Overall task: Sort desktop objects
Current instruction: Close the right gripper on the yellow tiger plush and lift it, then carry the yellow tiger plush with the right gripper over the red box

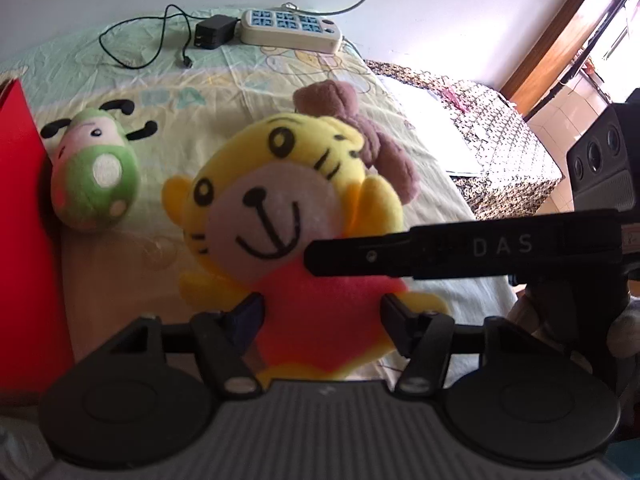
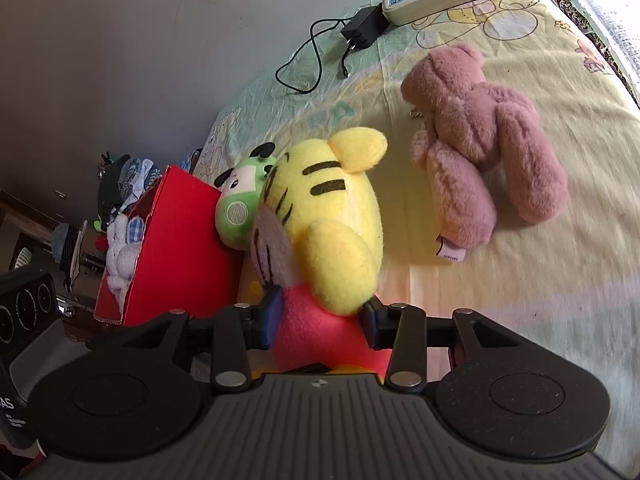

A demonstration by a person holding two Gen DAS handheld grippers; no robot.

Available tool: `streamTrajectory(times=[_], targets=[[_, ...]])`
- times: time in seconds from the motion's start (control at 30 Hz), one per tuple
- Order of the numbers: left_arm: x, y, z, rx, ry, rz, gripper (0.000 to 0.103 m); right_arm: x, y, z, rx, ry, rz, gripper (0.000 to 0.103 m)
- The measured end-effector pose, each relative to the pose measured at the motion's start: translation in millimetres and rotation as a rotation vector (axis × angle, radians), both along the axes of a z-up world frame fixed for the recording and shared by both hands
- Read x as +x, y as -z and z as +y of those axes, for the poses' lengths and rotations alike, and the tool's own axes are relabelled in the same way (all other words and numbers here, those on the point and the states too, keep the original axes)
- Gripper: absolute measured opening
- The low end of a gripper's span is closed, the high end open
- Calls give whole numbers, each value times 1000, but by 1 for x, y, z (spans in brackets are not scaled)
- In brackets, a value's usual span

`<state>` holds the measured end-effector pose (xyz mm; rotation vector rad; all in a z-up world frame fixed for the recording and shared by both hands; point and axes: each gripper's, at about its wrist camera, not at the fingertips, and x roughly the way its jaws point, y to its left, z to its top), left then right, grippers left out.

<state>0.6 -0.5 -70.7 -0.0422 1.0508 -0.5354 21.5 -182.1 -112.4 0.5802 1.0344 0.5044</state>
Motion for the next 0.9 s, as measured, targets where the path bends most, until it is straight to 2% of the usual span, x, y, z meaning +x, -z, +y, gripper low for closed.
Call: streamTrajectory(times=[0.1,0.2,0.3,0.37,0.43,0.57,0.73,0.8,0.9], targets=[[-13,-3,6,9,30,-16,61,-19,-3,13,-31,13,-34,40],[-20,-2,22,-15,49,4,61,-30,-9,24,-59,56,-47,40],[-32,-10,40,-22,81,-5,61,-40,-16,27,-34,115,-41,36],[-36,-12,52,-33,104,-2,65,-48,-19,32,-29,164,-33,35],[-40,-9,64,-48,122,3,70,-57,-21,38,-24,209,-26,34],[-35,4,81,-109,167,56,73,-76,-23,45,25,310,-13,31],[-30,9,84,-202,251,119,75,-109,-18,43,107,457,14,29],[-35,7,79,-210,288,107,77,-121,-13,38,150,509,32,29],[-41,12,66,-183,321,123,77,-130,-8,37,88,529,46,29]])
